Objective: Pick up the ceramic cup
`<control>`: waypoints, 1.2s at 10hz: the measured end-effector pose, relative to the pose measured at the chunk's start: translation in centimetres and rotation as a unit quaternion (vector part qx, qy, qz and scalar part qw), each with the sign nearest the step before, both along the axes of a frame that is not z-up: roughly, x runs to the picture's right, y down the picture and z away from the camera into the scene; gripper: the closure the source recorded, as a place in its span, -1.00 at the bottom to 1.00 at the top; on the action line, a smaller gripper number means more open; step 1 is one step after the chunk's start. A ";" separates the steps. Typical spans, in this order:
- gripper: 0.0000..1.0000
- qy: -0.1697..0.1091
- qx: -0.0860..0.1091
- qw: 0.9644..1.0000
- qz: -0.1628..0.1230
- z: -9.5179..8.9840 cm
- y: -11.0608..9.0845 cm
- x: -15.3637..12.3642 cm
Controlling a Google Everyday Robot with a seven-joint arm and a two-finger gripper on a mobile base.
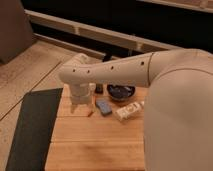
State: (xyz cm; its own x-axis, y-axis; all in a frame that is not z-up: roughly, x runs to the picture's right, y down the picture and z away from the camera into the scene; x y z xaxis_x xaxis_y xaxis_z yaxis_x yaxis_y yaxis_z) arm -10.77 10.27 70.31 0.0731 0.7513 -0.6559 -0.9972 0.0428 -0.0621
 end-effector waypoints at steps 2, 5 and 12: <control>-0.30 0.000 0.000 1.000 0.000 0.0 0.0 0.0; -0.30 0.000 0.000 1.000 0.000 0.0 0.0 0.0; -0.30 0.023 0.027 0.999 0.034 2.6 -4.0 5.5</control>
